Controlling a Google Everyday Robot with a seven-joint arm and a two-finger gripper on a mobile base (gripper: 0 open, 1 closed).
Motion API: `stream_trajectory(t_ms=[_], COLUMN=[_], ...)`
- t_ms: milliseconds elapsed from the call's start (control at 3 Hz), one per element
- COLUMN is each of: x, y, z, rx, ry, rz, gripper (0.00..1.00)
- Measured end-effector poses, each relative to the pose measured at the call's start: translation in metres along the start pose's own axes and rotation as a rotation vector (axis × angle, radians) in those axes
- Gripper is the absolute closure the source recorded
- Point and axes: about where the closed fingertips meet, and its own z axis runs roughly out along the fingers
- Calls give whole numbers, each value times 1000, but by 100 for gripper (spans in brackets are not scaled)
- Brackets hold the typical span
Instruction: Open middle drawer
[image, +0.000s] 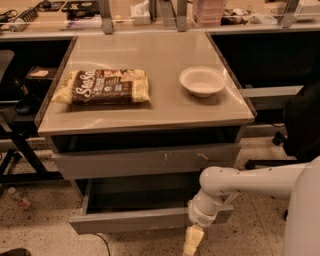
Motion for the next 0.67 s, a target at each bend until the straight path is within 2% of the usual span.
stream_trajectory(t_ms=[333, 667], x=[-1, 23], y=[1, 36], z=[-3, -10], rx=[0, -26], ry=[0, 6], rz=[0, 39], gripper=[0, 0])
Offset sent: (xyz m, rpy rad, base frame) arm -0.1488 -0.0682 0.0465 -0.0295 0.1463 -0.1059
